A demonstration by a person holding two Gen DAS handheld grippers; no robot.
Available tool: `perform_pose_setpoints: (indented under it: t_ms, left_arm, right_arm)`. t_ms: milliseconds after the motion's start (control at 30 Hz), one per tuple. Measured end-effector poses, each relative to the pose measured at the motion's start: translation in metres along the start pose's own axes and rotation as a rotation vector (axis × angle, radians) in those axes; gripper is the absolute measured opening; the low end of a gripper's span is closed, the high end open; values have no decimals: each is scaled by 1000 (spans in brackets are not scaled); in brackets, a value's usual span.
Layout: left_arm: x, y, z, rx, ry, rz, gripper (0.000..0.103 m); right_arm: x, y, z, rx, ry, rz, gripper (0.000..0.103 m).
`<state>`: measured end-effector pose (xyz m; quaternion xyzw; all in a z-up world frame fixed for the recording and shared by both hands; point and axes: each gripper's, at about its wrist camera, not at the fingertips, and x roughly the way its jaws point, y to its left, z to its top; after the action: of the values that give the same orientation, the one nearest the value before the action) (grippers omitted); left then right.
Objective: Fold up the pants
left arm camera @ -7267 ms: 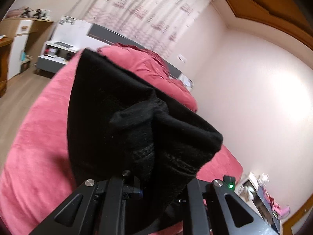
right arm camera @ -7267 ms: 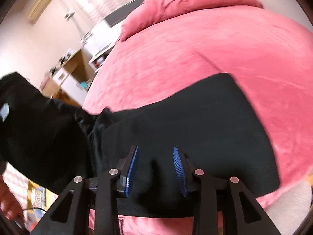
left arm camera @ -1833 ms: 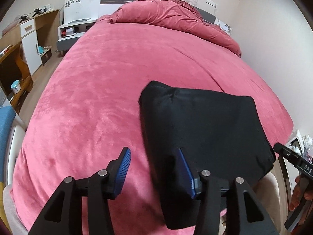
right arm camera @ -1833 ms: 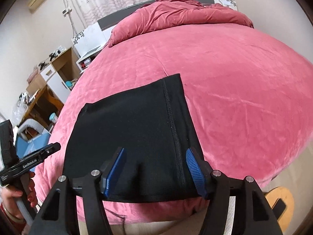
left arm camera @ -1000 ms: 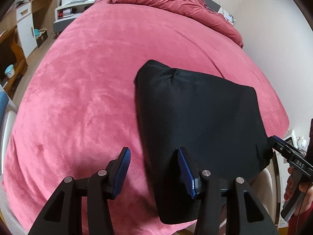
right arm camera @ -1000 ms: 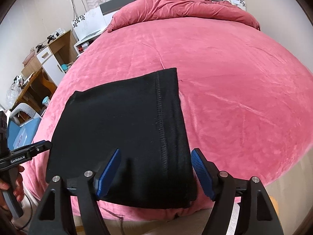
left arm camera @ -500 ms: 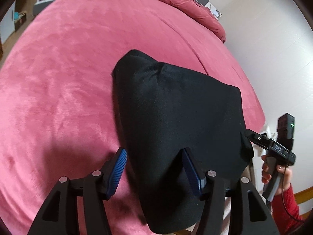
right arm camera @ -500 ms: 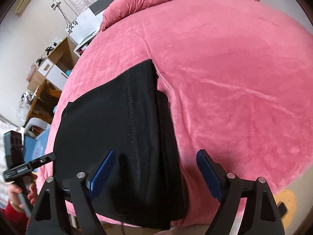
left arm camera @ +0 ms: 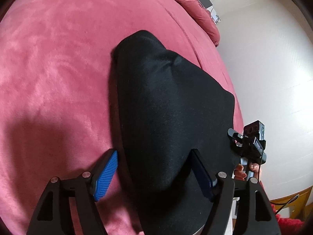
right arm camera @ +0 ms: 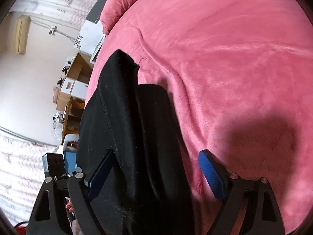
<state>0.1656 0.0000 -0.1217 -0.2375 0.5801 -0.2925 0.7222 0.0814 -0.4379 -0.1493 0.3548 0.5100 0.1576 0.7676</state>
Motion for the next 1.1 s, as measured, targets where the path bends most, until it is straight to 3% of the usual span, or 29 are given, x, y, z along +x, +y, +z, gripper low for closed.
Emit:
perform_pose_setpoints:
  t_ms: [133,167,200,333,567,633,867,1100]
  left_arm:
    - [7,-6,-3,-12,5,-18,73]
    - [10,-10,-4,-5,16,-19,71]
    - [11,-15,-5,16,10,7,69]
    - [10,-34,3,77,-22,30,47]
    - [-4,-63,5,183,-54,50,39]
    - [-10,-74,10,222,-77,58,38]
    - [-35,-81,52,271,-175,75,38]
    - [-34,-68,129,275,-254,135,38]
  right_arm:
    - [10,10,3,-45,19,0,87]
    - [13,14,3,-56,22,8,72]
    - [14,18,4,-68,23,0,70]
    - [10,29,1,-98,4,-33,63]
    - [-6,38,1,-123,-49,-31,51]
    - [-8,43,4,-121,-68,14,45]
    - [1,75,37,-156,-155,91,44]
    - [44,104,101,-174,-210,114,44]
